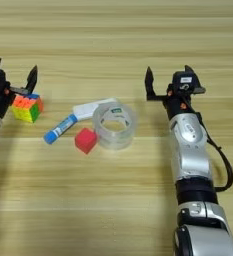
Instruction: Move the objects on the table
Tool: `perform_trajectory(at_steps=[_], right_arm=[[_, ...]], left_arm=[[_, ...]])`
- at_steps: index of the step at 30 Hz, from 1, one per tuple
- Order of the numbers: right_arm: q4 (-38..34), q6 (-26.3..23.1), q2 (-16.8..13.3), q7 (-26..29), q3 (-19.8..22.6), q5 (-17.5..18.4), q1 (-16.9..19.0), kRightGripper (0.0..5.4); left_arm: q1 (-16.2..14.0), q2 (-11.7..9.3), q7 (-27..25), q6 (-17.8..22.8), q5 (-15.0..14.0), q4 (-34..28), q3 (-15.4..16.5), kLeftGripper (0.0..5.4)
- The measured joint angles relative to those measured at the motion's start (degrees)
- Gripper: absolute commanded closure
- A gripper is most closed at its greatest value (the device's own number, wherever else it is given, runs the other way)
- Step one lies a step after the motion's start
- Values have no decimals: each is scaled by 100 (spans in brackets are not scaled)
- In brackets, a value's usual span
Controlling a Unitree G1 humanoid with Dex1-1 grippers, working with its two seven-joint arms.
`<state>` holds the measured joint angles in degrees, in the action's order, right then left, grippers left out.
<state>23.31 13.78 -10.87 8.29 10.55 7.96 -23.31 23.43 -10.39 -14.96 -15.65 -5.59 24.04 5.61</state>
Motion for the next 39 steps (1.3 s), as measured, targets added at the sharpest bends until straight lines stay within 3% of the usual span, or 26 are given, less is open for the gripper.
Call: perform_trajectory(at_steps=[6, 12, 17, 21, 27, 39], right_arm=[[5, 3, 52, -70, -95, -87, -81, 0], [109, 6, 63, -154, -107, -92, -159, 0], [146, 6, 65, -179, -106, -93, -184, 0], [153, 13, 66, -197, -107, -95, -226, 0], [154, 21, 70, -270, -108, -103, -229, 0], [147, 22, 75, -306, -114, -105, -229, 0]], left_arm=[[-667, -340, -721, 813, -206, -1359, -208, 2], [-1048, -574, -977, 1696, -429, -2127, -218, 2], [-1597, -666, -1299, 2361, -515, -2759, -559, 2], [-1858, -884, -1682, 3021, -631, -3145, -799, 2], [-2086, -975, -1991, 3310, -618, -3469, -1152, 2], [-2236, -1274, -2400, 3277, -589, -3765, -1567, 2]])
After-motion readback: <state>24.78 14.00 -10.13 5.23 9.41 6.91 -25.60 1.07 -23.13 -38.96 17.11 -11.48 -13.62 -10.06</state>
